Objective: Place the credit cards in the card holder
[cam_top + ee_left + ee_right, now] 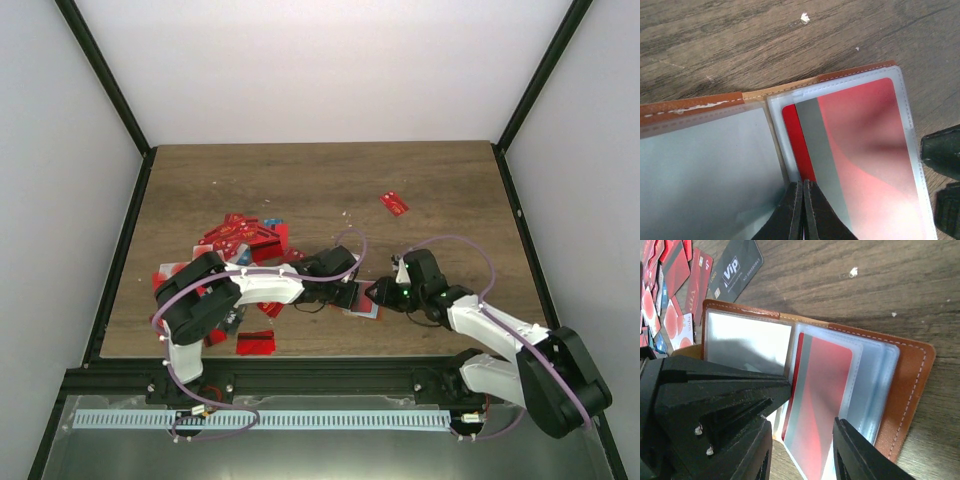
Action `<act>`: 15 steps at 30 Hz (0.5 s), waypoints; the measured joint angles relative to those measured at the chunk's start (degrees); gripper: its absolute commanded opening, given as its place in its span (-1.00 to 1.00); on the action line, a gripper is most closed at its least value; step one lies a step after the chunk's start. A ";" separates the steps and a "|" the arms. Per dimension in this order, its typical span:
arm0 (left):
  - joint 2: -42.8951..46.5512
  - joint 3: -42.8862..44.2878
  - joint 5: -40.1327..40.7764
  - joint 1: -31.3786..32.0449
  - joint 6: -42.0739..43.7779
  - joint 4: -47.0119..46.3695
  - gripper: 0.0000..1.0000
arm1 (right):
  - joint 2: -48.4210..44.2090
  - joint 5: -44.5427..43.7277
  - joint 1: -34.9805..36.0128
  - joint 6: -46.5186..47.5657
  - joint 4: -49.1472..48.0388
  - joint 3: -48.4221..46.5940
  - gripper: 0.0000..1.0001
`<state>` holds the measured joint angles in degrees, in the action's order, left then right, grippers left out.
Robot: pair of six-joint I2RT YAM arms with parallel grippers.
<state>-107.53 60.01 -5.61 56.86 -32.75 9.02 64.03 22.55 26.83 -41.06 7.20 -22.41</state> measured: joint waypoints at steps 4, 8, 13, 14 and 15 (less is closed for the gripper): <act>-0.11 0.02 0.02 0.02 0.00 -0.28 -0.92 | 0.00 0.46 -0.02 -0.02 0.04 0.85 -0.27; -0.13 0.02 0.17 0.02 -0.02 -0.33 -0.92 | 0.04 0.44 -0.02 -0.04 0.02 0.87 -0.26; -0.20 0.04 0.20 0.02 0.00 -0.33 -0.92 | -0.81 0.13 -0.04 -0.09 0.66 0.87 -0.24; -0.24 0.09 0.20 0.00 -0.02 -0.37 -0.92 | -1.25 -0.02 -0.04 -0.09 0.83 0.87 -0.24; -0.33 0.20 0.20 0.00 -0.02 -0.37 -0.92 | -1.60 -0.11 -0.04 -0.09 0.98 0.87 -0.24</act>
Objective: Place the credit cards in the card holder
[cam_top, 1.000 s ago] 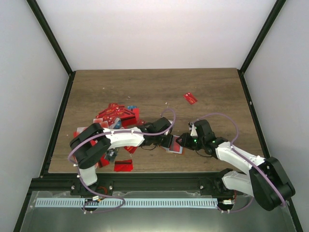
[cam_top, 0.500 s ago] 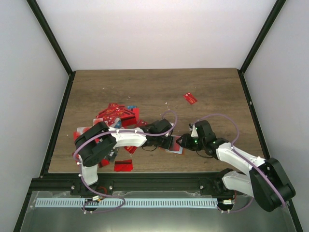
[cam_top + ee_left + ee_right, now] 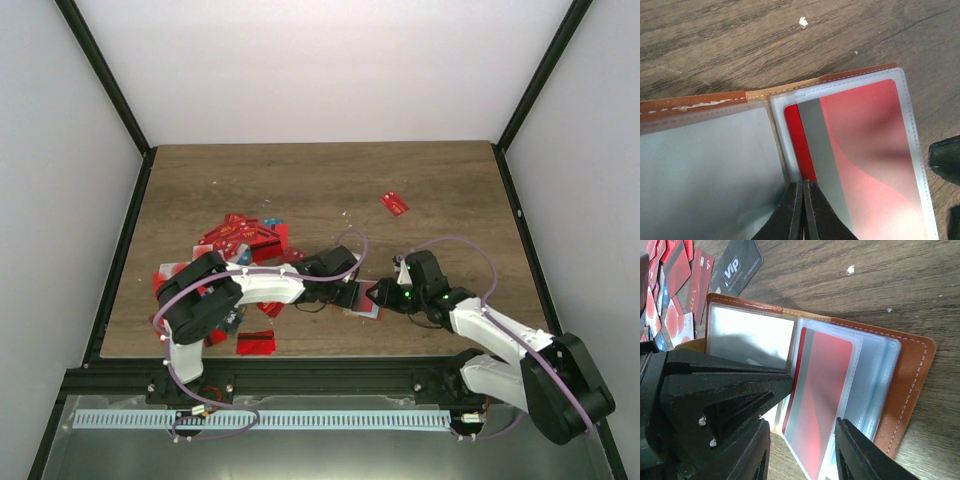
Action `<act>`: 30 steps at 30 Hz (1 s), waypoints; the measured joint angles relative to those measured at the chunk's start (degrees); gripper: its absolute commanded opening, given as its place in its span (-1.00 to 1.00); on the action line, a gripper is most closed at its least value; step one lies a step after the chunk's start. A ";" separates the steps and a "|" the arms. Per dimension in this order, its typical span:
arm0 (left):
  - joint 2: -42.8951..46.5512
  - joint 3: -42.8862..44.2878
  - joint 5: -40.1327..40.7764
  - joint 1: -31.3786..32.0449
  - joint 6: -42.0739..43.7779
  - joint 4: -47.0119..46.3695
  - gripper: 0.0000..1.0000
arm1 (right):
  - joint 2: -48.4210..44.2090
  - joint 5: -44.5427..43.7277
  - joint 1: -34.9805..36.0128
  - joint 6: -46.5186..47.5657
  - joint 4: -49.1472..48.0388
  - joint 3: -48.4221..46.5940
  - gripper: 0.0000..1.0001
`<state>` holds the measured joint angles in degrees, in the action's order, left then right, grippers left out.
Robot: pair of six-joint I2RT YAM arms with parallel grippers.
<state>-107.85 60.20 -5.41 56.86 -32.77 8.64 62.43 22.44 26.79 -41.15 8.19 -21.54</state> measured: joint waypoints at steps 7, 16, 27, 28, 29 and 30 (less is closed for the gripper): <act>-0.26 0.13 -0.02 0.02 -0.02 -0.35 -0.92 | -0.74 -0.52 0.00 -0.07 0.33 0.07 -0.23; -0.35 0.13 -0.09 0.00 -0.07 -0.61 -0.92 | 1.57 -0.44 0.00 -0.31 -0.81 0.39 -0.23; -0.42 0.13 -0.26 0.00 -0.20 -0.63 -0.92 | 3.08 -0.04 -0.02 -0.70 -2.12 0.74 -0.23; -0.42 0.13 -0.26 0.00 -0.20 -0.70 -0.92 | 2.97 -0.11 -0.02 -0.70 -2.08 0.74 -0.23; -0.42 0.13 -0.26 0.00 -0.22 -0.76 -0.92 | 2.80 -0.17 -0.02 -0.72 -1.95 0.74 -0.23; -0.44 0.13 -0.26 0.00 -0.22 -0.81 -0.92 | 2.40 -0.44 -0.02 -0.72 -1.66 0.74 -0.22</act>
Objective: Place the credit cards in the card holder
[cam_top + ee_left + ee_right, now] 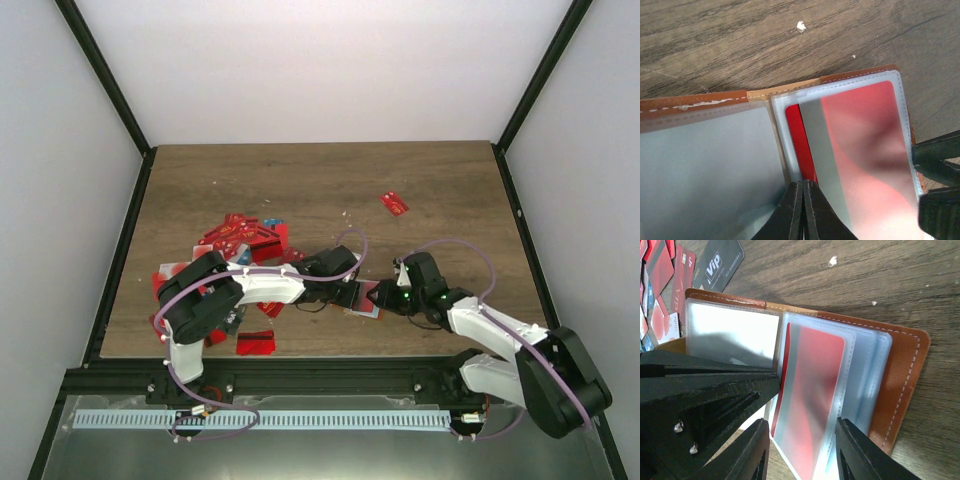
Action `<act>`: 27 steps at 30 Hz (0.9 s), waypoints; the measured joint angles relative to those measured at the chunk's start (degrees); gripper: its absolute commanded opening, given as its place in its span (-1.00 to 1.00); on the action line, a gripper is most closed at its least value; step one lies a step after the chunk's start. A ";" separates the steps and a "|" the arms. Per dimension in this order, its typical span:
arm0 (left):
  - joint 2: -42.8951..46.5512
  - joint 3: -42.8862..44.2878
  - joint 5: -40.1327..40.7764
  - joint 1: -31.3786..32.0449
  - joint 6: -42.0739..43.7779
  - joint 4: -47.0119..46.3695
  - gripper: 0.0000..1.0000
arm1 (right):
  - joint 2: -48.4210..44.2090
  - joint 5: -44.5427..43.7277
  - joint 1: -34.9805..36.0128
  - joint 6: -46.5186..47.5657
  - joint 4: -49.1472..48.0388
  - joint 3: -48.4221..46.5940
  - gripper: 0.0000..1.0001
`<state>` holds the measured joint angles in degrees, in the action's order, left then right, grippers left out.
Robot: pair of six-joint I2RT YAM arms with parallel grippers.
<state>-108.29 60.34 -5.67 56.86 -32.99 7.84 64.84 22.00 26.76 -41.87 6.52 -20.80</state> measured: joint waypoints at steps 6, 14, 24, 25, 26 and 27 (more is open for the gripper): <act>-0.02 0.00 0.00 0.00 -0.02 -0.11 -0.92 | -4.33 -1.92 0.00 -0.26 2.01 0.39 -0.21; -0.20 0.00 -0.59 0.00 -0.35 -0.66 -0.92 | -2.25 -1.77 0.00 -0.66 1.11 0.44 -0.22; -0.20 -0.02 -0.85 -0.04 -0.50 -0.79 -0.92 | 1.16 0.00 -0.02 -0.87 -1.95 1.03 -0.23; -0.20 -0.02 -1.01 -0.11 -0.66 -0.83 -0.92 | 1.20 0.15 -0.02 -0.87 -2.16 1.03 -0.23; -0.20 -0.02 -1.11 -0.13 -0.72 -0.90 -0.92 | 1.25 0.35 -0.02 -0.87 -2.34 1.03 -0.23; -0.22 -0.02 -1.29 -0.15 -0.85 -0.96 -0.92 | 1.27 0.50 -0.02 -0.87 -2.49 1.03 -0.24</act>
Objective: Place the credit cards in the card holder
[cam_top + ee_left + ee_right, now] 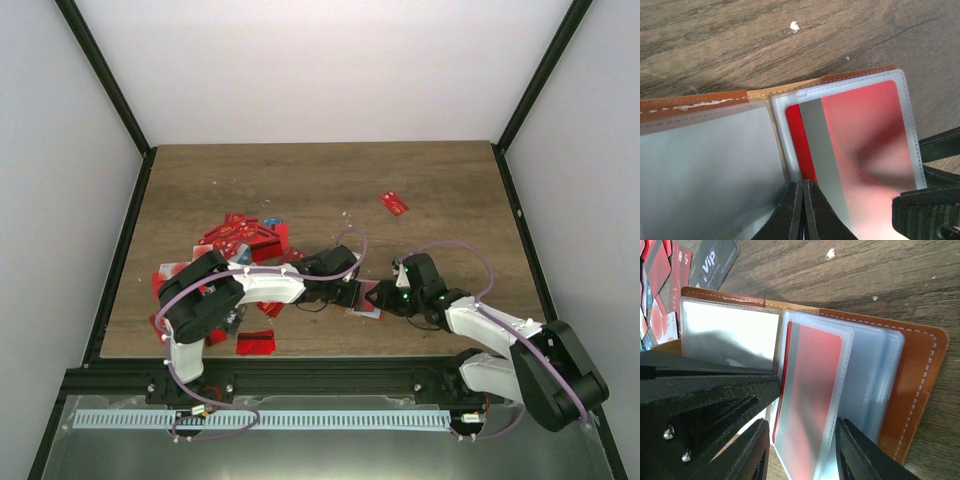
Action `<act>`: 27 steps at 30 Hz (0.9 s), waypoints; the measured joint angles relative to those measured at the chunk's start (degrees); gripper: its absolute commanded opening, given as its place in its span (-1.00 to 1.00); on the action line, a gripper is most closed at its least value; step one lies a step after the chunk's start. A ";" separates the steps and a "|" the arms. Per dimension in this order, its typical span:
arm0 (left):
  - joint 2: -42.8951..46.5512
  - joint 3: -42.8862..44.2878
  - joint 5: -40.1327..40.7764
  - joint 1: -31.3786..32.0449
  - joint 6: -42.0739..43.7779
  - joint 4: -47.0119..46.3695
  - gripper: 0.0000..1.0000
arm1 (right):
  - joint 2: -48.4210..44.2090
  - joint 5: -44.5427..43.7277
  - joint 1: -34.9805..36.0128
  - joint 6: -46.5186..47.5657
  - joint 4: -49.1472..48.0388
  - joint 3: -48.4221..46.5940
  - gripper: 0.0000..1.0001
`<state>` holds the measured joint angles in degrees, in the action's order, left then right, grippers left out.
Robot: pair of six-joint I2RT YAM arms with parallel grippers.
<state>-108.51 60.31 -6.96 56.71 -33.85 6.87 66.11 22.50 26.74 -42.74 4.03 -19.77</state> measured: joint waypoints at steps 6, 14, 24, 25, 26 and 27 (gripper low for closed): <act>-0.07 -0.13 -1.68 0.02 -0.90 -0.55 -0.92 | -0.02 0.07 0.00 0.09 0.39 -0.15 -0.24; -0.28 -0.57 -5.86 0.07 -3.32 -2.78 -0.92 | -0.98 0.02 0.00 0.52 2.54 -1.22 -0.25; 2.49 -1.92 -5.64 0.11 -4.70 -2.27 -0.92 | -0.98 0.28 0.15 0.79 4.31 -4.09 -0.24; 3.63 -2.10 -5.05 0.09 -4.70 -1.66 -0.92 | -0.90 0.37 0.28 0.83 4.31 -4.37 -0.24; 4.74 -2.29 -4.59 -0.02 -4.70 -1.33 -0.92 | -0.70 0.44 0.50 0.87 4.35 -4.68 -0.24; 6.05 -2.49 -4.07 -0.07 -4.70 -0.96 -0.92 | -0.37 0.50 0.72 0.90 4.35 -5.01 -0.24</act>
<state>-102.45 57.82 -11.03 56.64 -38.54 5.91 65.73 23.00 27.46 -41.85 8.38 -24.77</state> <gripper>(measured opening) 0.040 0.378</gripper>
